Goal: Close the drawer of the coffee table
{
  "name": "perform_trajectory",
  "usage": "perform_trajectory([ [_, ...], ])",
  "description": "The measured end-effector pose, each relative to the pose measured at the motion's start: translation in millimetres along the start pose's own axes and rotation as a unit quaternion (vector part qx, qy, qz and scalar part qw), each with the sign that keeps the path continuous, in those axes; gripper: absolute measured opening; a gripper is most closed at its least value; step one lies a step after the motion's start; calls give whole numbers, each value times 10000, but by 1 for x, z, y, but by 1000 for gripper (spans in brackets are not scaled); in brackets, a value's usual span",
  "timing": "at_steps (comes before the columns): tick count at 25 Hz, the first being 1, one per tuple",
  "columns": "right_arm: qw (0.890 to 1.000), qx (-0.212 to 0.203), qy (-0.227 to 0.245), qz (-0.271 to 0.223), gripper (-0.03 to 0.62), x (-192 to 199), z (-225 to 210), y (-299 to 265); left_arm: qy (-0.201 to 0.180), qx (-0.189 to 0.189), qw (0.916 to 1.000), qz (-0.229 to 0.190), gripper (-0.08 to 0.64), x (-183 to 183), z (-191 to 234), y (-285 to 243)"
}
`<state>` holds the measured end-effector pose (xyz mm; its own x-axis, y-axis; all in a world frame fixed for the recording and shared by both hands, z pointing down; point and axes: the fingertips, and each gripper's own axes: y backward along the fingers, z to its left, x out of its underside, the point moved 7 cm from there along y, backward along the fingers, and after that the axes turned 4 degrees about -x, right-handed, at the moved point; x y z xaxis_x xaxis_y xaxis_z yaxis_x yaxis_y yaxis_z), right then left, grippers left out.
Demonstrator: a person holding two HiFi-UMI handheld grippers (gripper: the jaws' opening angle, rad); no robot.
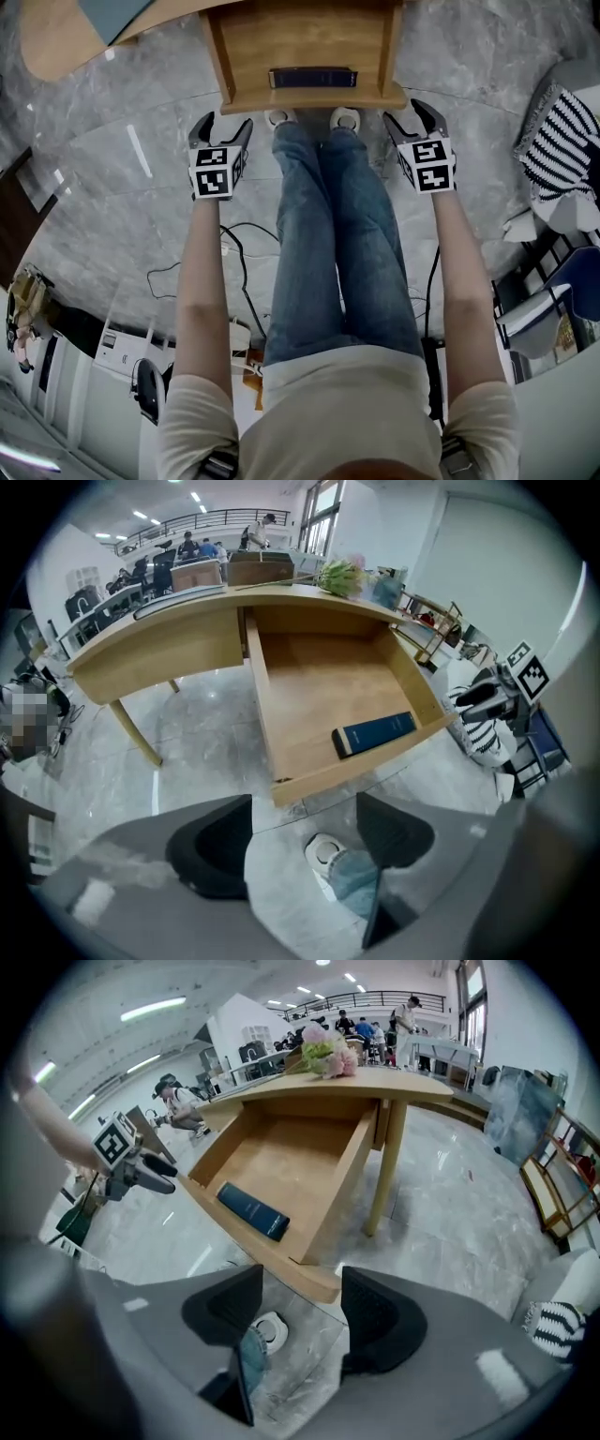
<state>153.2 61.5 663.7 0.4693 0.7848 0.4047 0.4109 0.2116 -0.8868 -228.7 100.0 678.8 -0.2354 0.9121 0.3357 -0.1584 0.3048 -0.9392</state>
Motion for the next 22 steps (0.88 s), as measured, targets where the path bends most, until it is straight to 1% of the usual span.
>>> perform_trajectory([
  [5, 9992, -21, 240, 304, 278, 9, -8, -29, -243, 25, 9996, 117, 353, 0, 1, -24],
  [10, 9969, -70, 525, 582, 282, 18, -15, -55, -628, 23, 9979, 181, 353, 1, 3, -50],
  [13, 9960, -80, 605, 656, 282, 19, -18, -63, -668, -5, 9976, 162, 353, -4, 4, -59],
  [15, 9964, -58, 524, 664, 285, 17, -19, -67, -711, -22, 9974, 121, 353, -7, 4, -63],
  [17, 9977, 12, 313, 604, 263, 13, -20, -68, -848, -80, 9963, 97, 319, -8, 3, -65],
  [18, 9980, 58, 236, 588, 262, 12, -20, -68, -883, -107, 9960, 100, 314, -8, 3, -64],
  [22, 9970, 281, 276, 669, 241, 12, -18, -64, -869, -142, 9959, 188, 310, -8, 1, -62],
])
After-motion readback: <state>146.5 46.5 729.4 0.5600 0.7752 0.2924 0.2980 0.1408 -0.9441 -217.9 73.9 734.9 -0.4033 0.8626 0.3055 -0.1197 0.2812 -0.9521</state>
